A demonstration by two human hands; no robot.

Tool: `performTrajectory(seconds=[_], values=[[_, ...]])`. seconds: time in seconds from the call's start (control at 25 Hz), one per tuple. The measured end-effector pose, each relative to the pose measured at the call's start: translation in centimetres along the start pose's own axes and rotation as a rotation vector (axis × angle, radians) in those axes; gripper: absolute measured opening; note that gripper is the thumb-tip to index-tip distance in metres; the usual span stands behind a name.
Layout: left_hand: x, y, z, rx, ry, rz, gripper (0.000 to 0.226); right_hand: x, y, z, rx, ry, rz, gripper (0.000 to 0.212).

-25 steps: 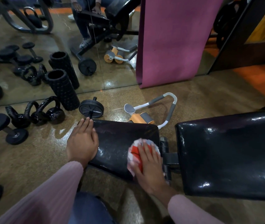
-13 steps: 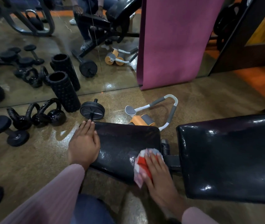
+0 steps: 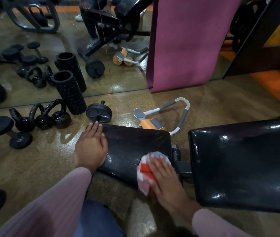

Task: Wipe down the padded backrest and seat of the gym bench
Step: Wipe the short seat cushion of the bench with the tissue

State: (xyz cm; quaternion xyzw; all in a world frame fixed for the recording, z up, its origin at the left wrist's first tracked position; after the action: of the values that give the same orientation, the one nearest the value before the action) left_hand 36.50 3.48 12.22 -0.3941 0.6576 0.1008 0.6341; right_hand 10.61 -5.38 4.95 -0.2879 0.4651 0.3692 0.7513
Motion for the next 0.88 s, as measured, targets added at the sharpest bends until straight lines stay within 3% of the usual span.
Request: performTrajectory(seconds=[0.16,0.28,0.4,0.56,0.68,0.76,0.88], values=[[0.0,0.0,0.2,0.001,-0.002,0.0,0.051,0.7,-5.7,3.1,0.149,-0.05,-0.062,0.062],[-0.1,0.1,-0.2,0.001,0.006,-0.003,0.051,1.2,-4.9,6.8,-0.057,-0.013,-0.002,0.058],[0.0,0.0,-0.1,-0.002,0.015,-0.007,0.051,0.2,-0.5,3.4,-0.279,0.065,0.107,0.057],[0.2,-0.2,0.3,-0.005,0.02,-0.012,0.052,-1.8,-0.9,-2.0,-0.091,0.081,0.161,0.06],[0.1,0.0,0.0,-0.009,0.02,0.001,0.051,-1.4,-5.3,0.8,-0.018,0.024,0.112,0.063],[0.0,-0.1,0.0,-0.012,0.013,-0.003,0.051,-1.0,-6.5,3.6,-0.085,0.048,0.096,0.063],[0.0,0.0,-0.1,-0.006,0.007,0.007,0.051,-0.8,-3.5,3.6,-0.338,0.114,0.155,0.058]])
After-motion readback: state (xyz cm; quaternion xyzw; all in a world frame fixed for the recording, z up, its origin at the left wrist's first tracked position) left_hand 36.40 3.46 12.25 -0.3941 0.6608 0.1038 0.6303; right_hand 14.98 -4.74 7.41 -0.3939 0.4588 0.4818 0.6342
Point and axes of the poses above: each hand's wrist, its own y-axis away from the middle knuckle, its own x-axis out of the palm, z = x × y, the point moved 2 cm from there along -y, towards the middle knuckle, and after that the axes turned 7 degrees about -z, right-handed, at the moved point
